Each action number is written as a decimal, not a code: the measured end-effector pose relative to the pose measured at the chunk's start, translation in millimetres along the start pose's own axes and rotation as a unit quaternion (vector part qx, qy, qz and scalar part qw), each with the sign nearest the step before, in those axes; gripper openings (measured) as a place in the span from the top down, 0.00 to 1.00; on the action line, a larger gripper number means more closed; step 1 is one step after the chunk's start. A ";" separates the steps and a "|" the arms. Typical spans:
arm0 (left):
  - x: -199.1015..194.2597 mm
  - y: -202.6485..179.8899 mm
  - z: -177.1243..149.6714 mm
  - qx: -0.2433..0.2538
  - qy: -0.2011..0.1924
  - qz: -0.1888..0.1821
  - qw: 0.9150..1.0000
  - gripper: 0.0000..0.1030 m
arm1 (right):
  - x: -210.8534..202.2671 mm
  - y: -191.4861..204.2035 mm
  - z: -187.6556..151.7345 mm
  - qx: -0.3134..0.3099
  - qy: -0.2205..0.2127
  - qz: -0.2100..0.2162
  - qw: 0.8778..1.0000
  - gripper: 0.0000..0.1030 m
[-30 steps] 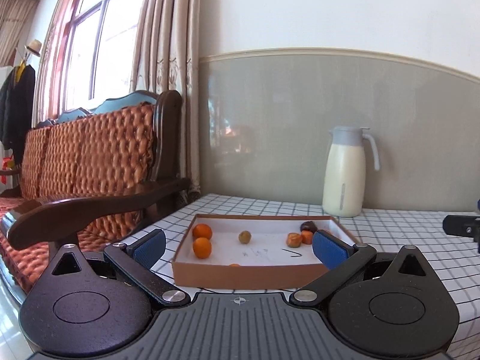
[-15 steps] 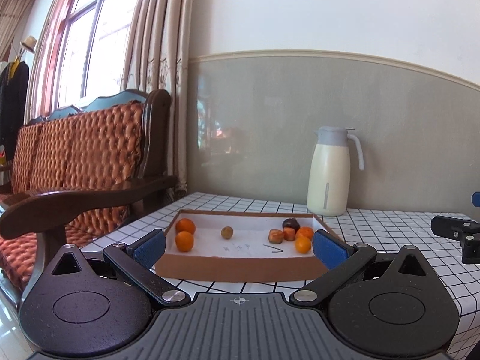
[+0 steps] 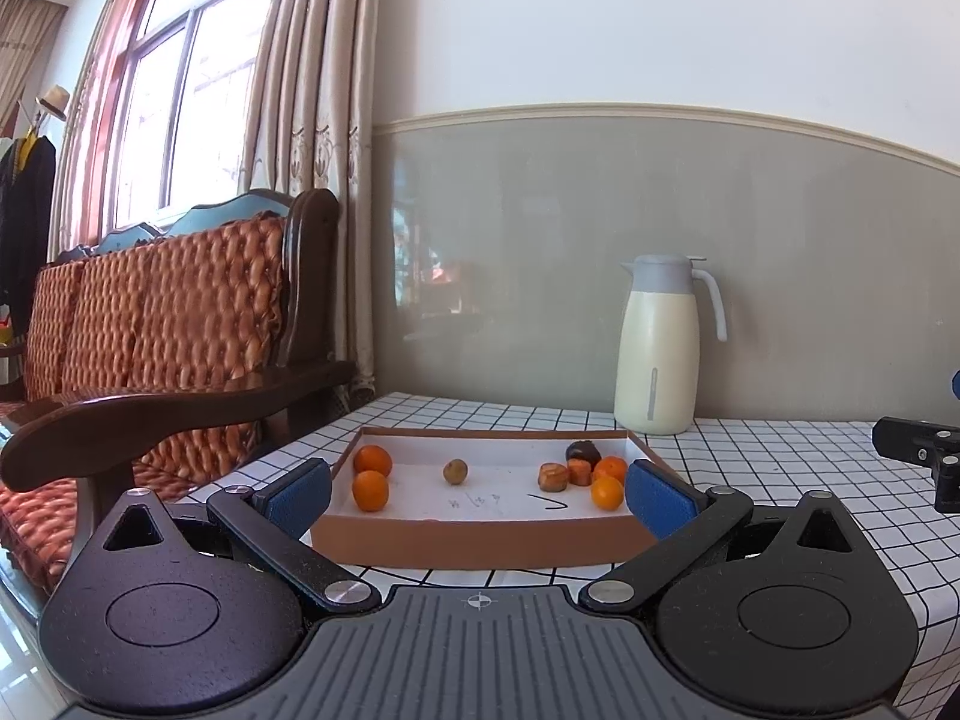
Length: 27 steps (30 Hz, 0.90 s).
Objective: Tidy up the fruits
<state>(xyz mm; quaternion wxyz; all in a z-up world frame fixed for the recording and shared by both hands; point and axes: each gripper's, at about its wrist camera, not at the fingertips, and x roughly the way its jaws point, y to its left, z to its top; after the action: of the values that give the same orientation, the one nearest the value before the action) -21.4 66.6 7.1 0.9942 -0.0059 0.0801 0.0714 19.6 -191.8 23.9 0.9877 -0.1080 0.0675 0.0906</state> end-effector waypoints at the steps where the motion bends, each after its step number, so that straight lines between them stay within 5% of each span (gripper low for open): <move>1: 0.7 -0.1 -0.3 0.000 0.001 -0.001 1.000 0.00 | 0.2 0.1 0.1 0.001 0.001 0.000 1.000 0.06; 27: -0.9 -3.0 -1.3 0.004 -0.002 -0.001 1.000 0.00 | -0.3 -0.5 2.5 0.001 0.007 0.005 1.000 0.06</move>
<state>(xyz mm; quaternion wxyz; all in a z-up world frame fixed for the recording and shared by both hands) -22.1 63.4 6.0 0.9944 -0.0015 0.0787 0.0704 19.6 -191.8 26.5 0.9868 -0.1074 0.0749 0.0948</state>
